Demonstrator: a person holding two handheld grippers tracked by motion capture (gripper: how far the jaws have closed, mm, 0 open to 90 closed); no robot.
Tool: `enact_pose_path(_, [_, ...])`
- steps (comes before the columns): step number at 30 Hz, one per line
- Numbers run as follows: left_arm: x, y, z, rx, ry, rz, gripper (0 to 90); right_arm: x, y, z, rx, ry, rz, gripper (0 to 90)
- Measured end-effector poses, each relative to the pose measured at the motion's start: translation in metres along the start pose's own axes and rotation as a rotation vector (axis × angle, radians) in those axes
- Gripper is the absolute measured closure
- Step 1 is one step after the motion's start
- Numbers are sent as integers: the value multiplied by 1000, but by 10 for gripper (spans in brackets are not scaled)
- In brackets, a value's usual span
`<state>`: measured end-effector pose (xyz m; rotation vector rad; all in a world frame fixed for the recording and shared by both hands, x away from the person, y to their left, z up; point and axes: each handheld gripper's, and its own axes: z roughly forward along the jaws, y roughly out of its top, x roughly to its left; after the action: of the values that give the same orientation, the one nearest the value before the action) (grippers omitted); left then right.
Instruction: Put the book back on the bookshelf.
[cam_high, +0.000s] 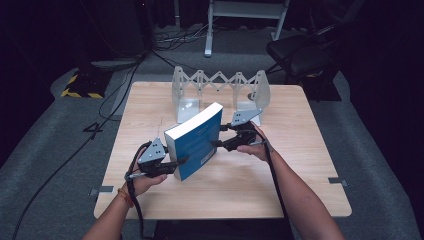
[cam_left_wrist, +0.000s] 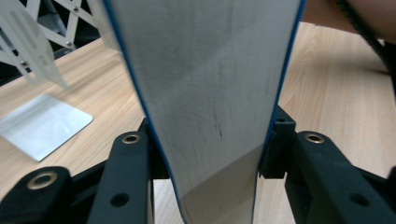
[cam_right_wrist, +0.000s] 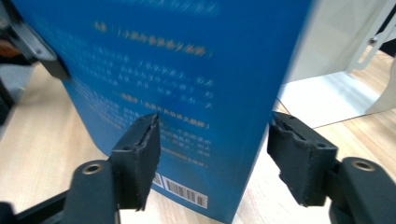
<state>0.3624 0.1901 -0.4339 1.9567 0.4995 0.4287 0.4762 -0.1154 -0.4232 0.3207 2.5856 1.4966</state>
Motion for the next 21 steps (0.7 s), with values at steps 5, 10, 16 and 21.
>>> enact_pose_path(5, [-1,-5,4,38,40,7,531,-2,-3,1,-11,-9,26,404])
enact_pose_path(10, [-1,-7,5,28,20,-30,560,-2,-4,2,-21,-9,36,410])
enact_pose_path(16, [0,-6,8,-7,-64,-65,600,-4,-1,-5,-84,58,32,279])
enact_pose_path(21, [3,-4,11,-12,-69,-69,600,-4,-1,-7,-86,50,21,283])
